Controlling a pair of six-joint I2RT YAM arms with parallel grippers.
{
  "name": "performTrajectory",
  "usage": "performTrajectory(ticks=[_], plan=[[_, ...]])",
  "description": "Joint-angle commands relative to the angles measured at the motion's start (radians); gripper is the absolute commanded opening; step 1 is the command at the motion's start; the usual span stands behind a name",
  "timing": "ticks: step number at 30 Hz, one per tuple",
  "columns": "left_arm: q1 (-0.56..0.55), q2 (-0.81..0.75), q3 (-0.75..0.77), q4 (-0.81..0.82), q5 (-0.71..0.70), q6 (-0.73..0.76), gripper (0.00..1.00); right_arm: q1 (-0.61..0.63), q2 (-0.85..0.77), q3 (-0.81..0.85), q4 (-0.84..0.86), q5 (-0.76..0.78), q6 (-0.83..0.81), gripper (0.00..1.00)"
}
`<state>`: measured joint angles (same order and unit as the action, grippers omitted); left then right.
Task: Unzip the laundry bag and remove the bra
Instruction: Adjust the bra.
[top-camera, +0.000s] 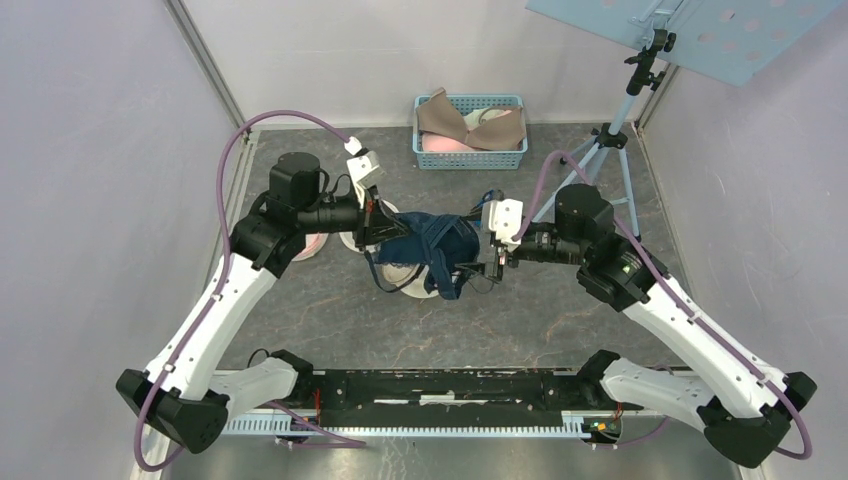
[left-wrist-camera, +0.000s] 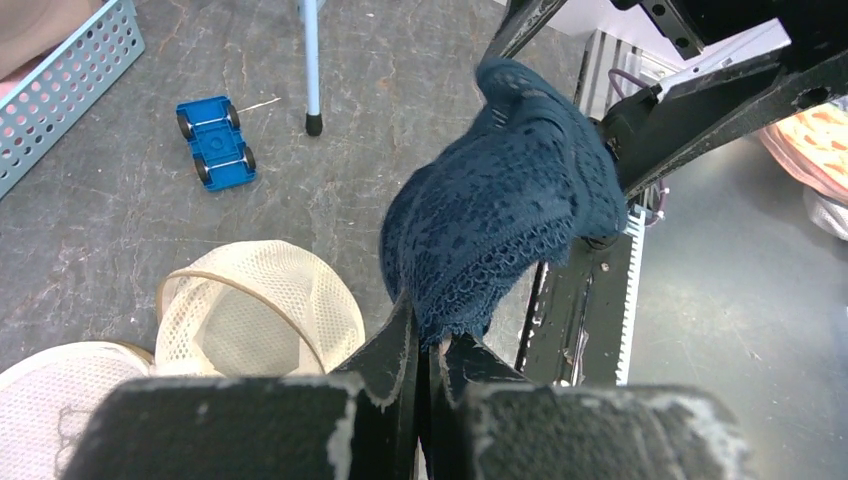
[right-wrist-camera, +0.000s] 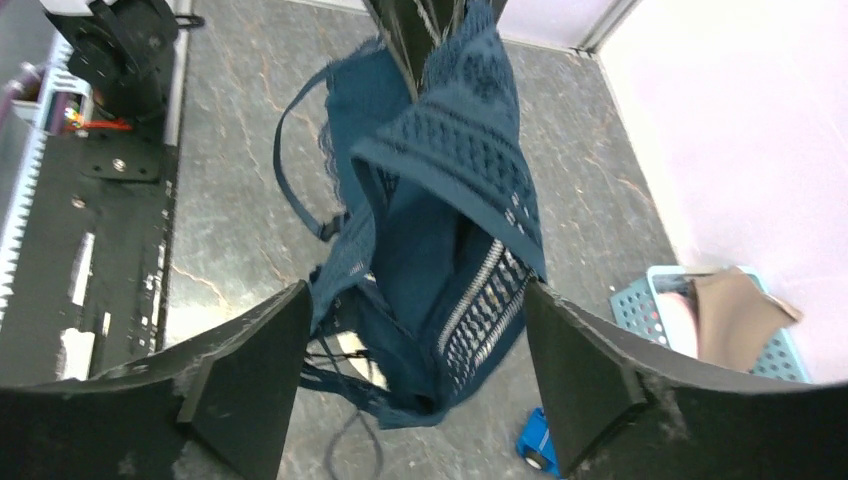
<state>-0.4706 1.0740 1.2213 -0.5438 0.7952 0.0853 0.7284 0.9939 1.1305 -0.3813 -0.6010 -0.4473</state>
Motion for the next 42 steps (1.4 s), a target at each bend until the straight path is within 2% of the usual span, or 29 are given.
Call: performTrajectory(ticks=[1,7,14,22,27,30,35,42], plan=[[0.045,0.001,0.052,0.033,0.146,0.009,0.02,-0.003,-0.058,-0.063,0.036,0.088,0.002,0.87],[0.086,-0.001,0.083,-0.013,0.189,0.15,0.02,-0.009,-0.127,-0.158,0.076,0.152,0.028,0.92],[0.131,0.014,0.105,-0.005,0.258,0.26,0.02,-0.02,-0.179,-0.26,0.112,0.04,0.113,0.95],[0.17,0.022,0.129,0.005,0.301,0.382,0.02,-0.028,-0.215,-0.383,0.25,-0.074,0.367,0.96],[0.187,0.025,0.15,-0.029,0.314,0.525,0.02,-0.1,-0.194,-0.458,0.349,-0.164,0.587,0.97],[0.194,0.036,0.169,0.0,0.301,0.489,0.02,-0.108,-0.219,-0.514,0.373,-0.128,0.55,0.98],[0.196,0.05,0.166,0.154,0.284,0.263,0.02,-0.107,-0.321,-0.724,0.676,-0.03,0.53,0.98],[0.198,0.065,0.16,0.241,0.288,0.122,0.02,-0.098,-0.168,-0.717,0.915,-0.032,0.524,0.98]])
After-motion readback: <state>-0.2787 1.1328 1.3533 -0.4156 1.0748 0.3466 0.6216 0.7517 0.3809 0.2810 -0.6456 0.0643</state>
